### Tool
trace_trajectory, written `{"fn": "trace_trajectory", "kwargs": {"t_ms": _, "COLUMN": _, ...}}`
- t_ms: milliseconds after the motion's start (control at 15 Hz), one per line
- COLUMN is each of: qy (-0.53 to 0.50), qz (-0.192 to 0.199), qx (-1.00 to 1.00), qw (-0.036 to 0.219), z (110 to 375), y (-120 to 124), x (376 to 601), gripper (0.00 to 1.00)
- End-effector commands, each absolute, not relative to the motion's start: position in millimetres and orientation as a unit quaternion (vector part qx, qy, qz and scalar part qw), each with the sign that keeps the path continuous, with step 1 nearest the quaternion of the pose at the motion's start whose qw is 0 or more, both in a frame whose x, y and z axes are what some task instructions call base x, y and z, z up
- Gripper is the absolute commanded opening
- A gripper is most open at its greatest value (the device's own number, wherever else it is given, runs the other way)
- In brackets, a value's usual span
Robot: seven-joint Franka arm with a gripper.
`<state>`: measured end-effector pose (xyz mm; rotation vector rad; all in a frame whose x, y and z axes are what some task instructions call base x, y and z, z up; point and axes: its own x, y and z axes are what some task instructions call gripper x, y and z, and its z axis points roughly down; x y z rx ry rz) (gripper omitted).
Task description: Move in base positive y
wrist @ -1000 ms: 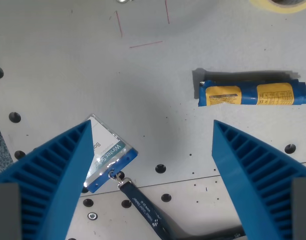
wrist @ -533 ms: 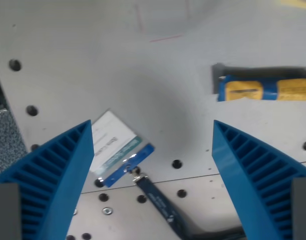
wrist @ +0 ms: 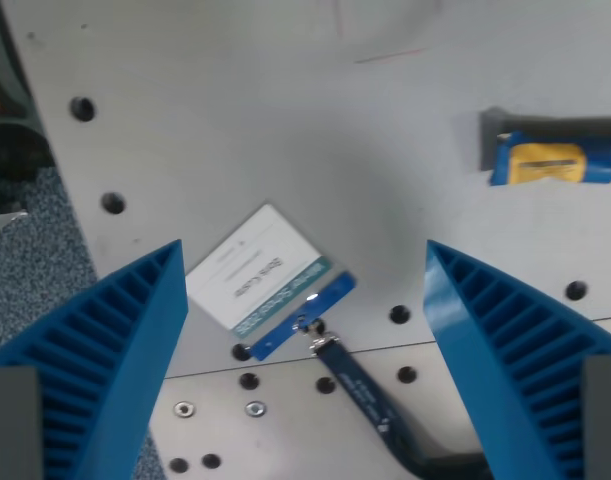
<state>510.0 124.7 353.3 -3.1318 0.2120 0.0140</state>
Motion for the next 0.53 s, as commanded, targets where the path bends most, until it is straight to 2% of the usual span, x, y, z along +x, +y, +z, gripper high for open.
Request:
{"fn": "trace_trajectory", "kwargs": {"t_ms": 67, "qy": 0.077, "qz": 0.003, "qx": -0.997, "qw": -0.002, "z": 355, "y": 139, "x": 511, "gripper": 1.0}}
{"fn": "trace_trajectory", "kwargs": {"t_ms": 533, "qy": 0.077, "qz": 0.003, "qx": -0.997, "qw": -0.002, "z": 354, "y": 175, "x": 507, "gripper": 1.0}}
